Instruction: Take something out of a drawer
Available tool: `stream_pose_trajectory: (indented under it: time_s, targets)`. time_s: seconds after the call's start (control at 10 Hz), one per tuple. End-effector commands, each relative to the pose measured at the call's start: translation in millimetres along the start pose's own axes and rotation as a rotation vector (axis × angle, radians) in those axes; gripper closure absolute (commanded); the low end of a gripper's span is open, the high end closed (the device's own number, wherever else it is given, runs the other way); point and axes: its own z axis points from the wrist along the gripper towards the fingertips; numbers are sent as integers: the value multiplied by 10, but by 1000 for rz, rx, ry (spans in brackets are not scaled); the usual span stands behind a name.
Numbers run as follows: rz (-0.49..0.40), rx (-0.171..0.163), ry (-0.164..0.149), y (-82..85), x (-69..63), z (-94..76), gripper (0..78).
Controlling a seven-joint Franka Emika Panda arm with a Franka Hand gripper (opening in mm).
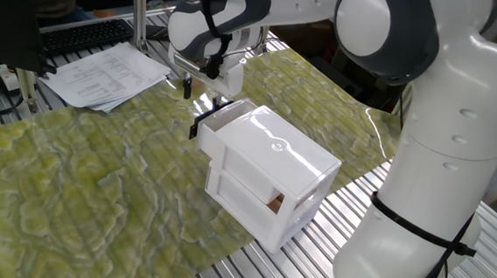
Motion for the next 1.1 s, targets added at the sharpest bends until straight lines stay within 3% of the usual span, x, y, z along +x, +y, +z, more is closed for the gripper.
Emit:
stream_pose_trajectory:
  time_s: [0.1,1.1]
  targets:
    - [1,-4,1,60,-4,-26,1]
    - [18,-6,9,326,-32,-105,1]
